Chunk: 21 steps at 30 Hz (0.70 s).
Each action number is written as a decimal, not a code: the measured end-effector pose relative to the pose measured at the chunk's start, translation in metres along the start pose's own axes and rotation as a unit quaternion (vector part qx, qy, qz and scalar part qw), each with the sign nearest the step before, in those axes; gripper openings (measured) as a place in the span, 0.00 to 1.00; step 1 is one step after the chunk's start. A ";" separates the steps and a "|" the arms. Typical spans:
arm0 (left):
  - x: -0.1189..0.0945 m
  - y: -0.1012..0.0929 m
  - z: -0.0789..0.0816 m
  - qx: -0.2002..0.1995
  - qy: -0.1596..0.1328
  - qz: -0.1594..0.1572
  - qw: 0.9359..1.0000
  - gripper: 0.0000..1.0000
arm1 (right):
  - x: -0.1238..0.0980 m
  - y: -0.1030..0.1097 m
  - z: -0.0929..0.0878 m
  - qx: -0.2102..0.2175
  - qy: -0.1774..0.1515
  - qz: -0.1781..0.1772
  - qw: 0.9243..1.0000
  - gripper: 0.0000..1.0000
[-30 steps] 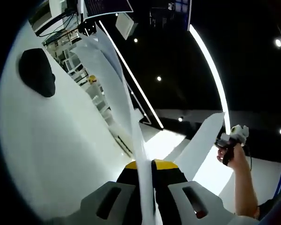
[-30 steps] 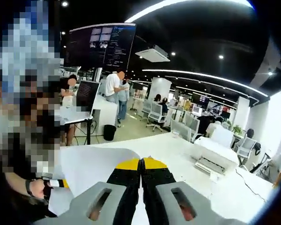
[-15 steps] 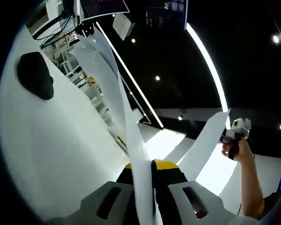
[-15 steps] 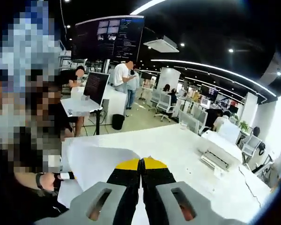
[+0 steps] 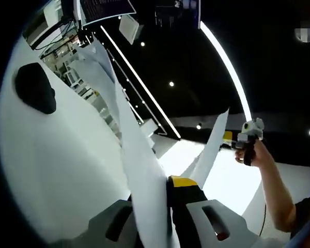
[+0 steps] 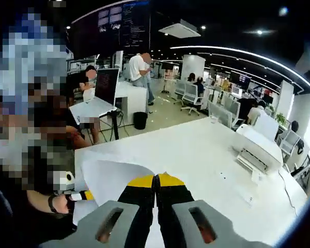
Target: Organize the stack of printing papers by aligning and flattening the scattered papers on the table
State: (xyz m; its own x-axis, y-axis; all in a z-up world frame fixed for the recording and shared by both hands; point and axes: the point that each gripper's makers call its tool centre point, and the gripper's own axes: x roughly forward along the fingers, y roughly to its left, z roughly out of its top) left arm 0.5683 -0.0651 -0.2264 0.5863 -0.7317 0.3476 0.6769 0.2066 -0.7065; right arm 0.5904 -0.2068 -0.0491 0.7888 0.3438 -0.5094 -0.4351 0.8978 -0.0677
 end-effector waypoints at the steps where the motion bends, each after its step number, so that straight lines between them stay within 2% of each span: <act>1: 0.000 0.000 0.000 0.001 0.000 0.000 1.000 0.08 | 0.003 -0.002 -0.002 0.004 0.006 0.000 1.000 0.00; 6: -0.001 0.000 0.000 -0.001 0.000 -0.003 1.000 0.08 | 0.013 -0.007 -0.005 0.024 0.026 0.002 0.999 0.00; 9: -0.001 0.000 0.000 -0.001 0.000 -0.005 1.000 0.08 | 0.022 -0.003 -0.002 0.044 0.039 0.023 0.998 0.00; 11: -0.001 0.000 0.000 -0.001 0.001 -0.005 1.000 0.08 | 0.025 0.004 -0.002 0.045 0.051 0.027 0.997 0.00; 18: 0.000 -0.002 -0.001 0.005 0.004 -0.005 1.000 0.09 | 0.037 -0.005 0.001 0.033 0.095 0.021 0.995 0.00; 21: 0.001 -0.002 -0.002 0.009 0.007 -0.005 1.000 0.09 | 0.035 -0.012 0.007 0.038 0.101 0.013 0.994 0.00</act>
State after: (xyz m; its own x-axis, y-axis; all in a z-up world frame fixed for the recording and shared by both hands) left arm 0.5663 -0.0672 -0.2259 0.5738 -0.7423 0.3461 0.6908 0.2117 -0.6913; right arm 0.6263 -0.2041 -0.0606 0.6708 0.3118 -0.6730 -0.4145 0.9100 0.0084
